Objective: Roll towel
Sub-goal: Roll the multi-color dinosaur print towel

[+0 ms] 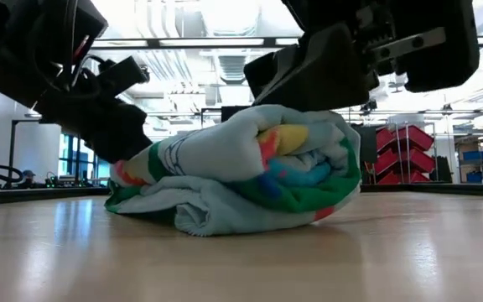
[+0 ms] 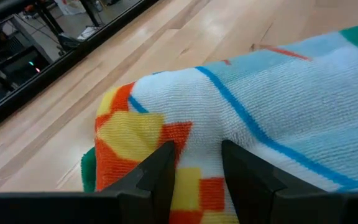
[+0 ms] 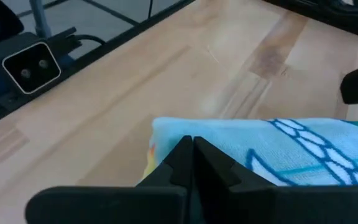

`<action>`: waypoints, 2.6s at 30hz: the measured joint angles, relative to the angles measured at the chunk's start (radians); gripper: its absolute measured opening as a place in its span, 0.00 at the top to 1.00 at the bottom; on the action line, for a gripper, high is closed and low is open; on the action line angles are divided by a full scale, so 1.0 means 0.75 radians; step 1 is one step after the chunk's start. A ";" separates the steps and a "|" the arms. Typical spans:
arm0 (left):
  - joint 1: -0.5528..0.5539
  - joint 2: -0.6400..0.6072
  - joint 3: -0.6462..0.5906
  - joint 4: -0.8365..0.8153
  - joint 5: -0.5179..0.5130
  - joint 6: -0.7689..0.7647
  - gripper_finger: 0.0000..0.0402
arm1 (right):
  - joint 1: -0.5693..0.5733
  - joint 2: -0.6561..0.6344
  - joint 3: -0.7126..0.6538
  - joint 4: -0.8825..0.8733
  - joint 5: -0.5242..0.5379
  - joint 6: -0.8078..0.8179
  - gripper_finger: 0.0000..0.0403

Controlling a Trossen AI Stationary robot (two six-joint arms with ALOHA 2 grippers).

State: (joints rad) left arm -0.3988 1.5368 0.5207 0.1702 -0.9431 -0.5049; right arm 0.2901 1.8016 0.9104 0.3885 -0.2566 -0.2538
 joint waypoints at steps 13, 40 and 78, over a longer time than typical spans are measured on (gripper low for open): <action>0.011 -0.210 -0.010 -0.018 -0.050 0.213 0.70 | -0.001 -0.183 0.001 -0.086 -0.022 -0.012 1.00; -0.133 -1.282 -0.470 -0.245 -0.191 0.212 0.70 | -0.257 -0.975 -0.654 0.030 -0.001 0.119 1.00; 0.011 -2.049 -0.681 -0.007 0.648 0.445 0.70 | -0.426 -1.157 -0.974 0.330 0.342 -0.059 1.00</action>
State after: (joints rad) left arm -0.3904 -0.0002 0.0101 0.1650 -0.4572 -0.1715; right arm -0.0291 0.9336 0.1802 0.6356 -0.0002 -0.2984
